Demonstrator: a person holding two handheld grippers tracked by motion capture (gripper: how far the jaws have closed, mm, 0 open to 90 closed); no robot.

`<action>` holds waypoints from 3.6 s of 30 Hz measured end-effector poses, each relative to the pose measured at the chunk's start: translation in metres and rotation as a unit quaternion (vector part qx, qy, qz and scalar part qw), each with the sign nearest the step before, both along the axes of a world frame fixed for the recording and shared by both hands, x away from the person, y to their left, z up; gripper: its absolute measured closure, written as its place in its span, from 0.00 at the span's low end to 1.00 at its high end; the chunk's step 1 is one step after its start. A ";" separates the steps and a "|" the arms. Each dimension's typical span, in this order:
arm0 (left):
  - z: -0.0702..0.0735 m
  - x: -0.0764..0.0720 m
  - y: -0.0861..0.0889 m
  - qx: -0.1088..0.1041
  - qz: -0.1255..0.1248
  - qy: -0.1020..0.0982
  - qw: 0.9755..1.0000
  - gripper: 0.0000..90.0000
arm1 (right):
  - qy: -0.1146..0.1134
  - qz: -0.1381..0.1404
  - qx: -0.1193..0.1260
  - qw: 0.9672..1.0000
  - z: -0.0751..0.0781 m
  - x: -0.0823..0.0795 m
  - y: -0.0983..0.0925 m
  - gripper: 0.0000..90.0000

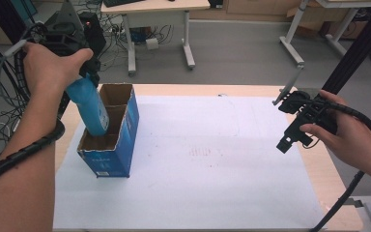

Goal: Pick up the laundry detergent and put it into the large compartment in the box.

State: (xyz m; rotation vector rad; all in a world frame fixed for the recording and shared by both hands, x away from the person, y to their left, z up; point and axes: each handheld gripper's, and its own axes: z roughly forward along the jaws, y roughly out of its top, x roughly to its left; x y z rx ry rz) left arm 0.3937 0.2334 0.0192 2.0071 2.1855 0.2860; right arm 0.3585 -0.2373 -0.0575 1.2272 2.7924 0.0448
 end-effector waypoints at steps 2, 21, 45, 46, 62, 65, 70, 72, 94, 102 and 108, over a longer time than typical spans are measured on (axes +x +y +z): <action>-0.006 0.001 0.000 -0.003 -0.002 0.003 1.000 0.42 | 0.000 -0.001 0.001 1.000 0.000 -0.001 0.000 0.06; -0.057 0.003 -0.004 -0.001 -0.018 0.026 0.999 0.42 | 0.001 0.004 0.001 1.000 -0.001 -0.009 0.002 0.06; -0.109 0.009 -0.007 0.002 -0.025 0.043 0.999 0.42 | 0.005 0.005 0.001 1.000 -0.006 -0.008 0.003 0.06; -0.111 0.009 -0.007 0.003 -0.026 0.044 0.999 0.42 | 0.005 0.005 0.001 1.000 -0.007 -0.008 0.003 0.06; -0.129 0.017 -0.009 0.006 -0.028 0.055 0.998 0.42 | 0.010 0.000 0.002 1.000 -0.012 -0.004 -0.001 0.06; -0.133 0.019 -0.008 0.008 -0.027 0.060 0.998 0.42 | 0.011 -0.001 0.002 1.000 -0.012 -0.003 -0.002 0.06; -0.139 0.022 -0.010 0.013 -0.029 0.066 0.997 0.42 | 0.012 -0.003 0.001 1.000 -0.013 -0.002 -0.002 0.06; -0.141 0.022 -0.008 0.012 -0.030 0.067 0.997 0.42 | 0.012 -0.004 0.000 1.000 -0.013 -0.002 -0.002 0.06; -0.144 0.022 -0.006 0.011 -0.029 0.057 0.998 0.42 | 0.016 0.000 -0.005 1.000 -0.016 0.000 0.007 0.06; -0.142 0.023 -0.004 0.006 -0.023 0.061 0.998 0.40 | 0.015 -0.001 -0.005 1.000 -0.016 -0.001 0.006 0.06; -0.140 0.020 -0.004 0.005 -0.020 0.058 0.998 0.39 | 0.016 0.003 -0.005 1.000 -0.016 0.000 0.008 0.06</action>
